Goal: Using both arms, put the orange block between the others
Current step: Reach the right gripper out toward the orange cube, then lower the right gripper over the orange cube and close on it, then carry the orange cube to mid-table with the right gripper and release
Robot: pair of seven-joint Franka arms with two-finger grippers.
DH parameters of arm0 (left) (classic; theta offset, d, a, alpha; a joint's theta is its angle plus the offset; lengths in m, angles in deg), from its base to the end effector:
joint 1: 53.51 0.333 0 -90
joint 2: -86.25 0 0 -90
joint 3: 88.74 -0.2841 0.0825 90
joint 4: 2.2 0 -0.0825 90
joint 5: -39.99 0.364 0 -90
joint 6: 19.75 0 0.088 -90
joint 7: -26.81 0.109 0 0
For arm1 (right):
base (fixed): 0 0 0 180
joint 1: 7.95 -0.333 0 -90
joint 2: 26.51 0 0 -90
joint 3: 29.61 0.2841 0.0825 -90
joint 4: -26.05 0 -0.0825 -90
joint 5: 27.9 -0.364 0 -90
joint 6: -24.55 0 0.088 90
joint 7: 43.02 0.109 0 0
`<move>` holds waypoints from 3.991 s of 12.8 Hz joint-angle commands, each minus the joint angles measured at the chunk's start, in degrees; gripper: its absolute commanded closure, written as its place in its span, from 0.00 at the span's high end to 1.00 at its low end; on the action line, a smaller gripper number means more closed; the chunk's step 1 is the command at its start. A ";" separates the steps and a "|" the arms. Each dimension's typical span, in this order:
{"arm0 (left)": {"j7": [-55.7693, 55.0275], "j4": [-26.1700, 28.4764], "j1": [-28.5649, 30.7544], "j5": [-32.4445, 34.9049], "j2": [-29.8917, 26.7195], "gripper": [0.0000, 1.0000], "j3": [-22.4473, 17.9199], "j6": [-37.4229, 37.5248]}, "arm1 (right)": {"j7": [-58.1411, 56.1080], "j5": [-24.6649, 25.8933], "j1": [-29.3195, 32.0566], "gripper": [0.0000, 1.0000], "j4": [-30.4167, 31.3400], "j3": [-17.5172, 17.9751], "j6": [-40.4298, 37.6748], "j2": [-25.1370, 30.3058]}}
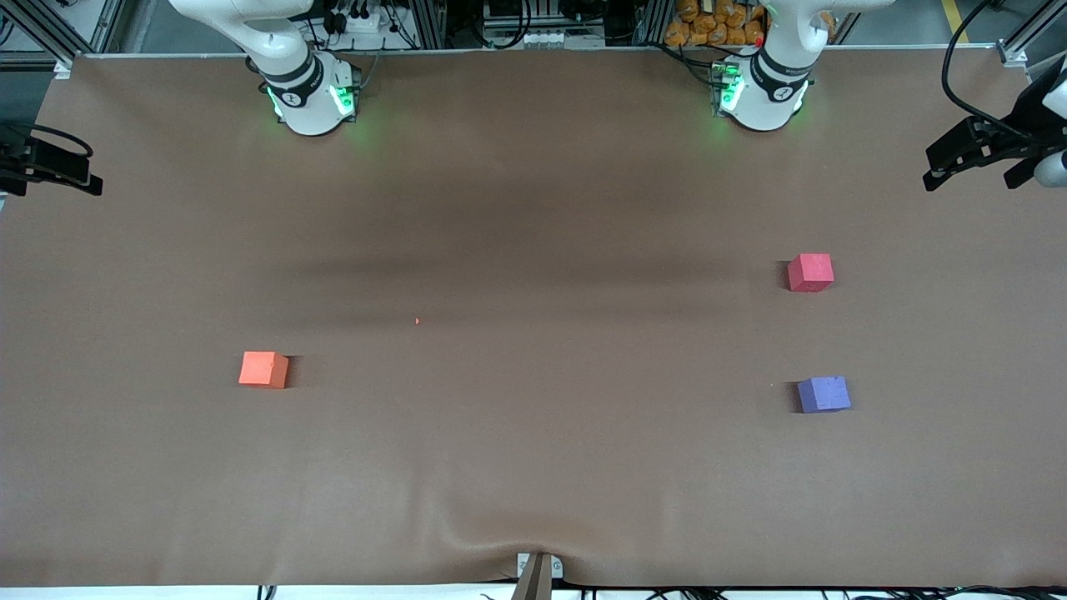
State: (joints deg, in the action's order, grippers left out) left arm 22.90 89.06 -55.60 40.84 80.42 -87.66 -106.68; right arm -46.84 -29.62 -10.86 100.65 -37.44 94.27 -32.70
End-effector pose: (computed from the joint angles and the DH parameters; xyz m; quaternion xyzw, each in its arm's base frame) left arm 0.4996 -0.0265 0.6286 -0.9999 -0.0070 -0.0136 0.0075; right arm 0.5227 -0.0363 0.6229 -0.9953 0.0060 0.0951 0.0145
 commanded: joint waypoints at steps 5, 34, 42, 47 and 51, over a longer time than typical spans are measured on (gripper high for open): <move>0.66 -1.08 0.51 -0.85 0.29 1.00 0.06 0.10 | -0.04 0.84 -0.78 1.00 0.46 0.62 4.53 -1.18; 0.57 -1.17 0.59 -0.67 1.26 1.00 0.15 -1.13 | -5.14 -3.99 -0.79 1.00 14.70 1.50 48.32 -34.59; 0.39 -1.52 0.59 -0.76 1.44 1.00 0.06 -1.48 | -8.04 -6.37 -0.69 0.79 16.98 1.50 50.43 -35.03; 0.31 -1.43 0.59 -0.76 1.79 1.00 0.06 -2.27 | -7.69 -6.54 -0.52 0.55 16.29 1.59 50.43 -34.07; 0.31 -1.43 0.59 -0.76 1.61 1.00 0.06 -2.19 | -5.94 -6.54 -2.27 0.54 14.09 4.39 50.43 -29.67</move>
State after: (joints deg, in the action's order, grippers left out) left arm 22.90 88.02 -55.41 40.84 82.18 -87.68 -108.58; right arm -53.62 -35.65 -12.34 114.49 -34.76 145.13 -65.41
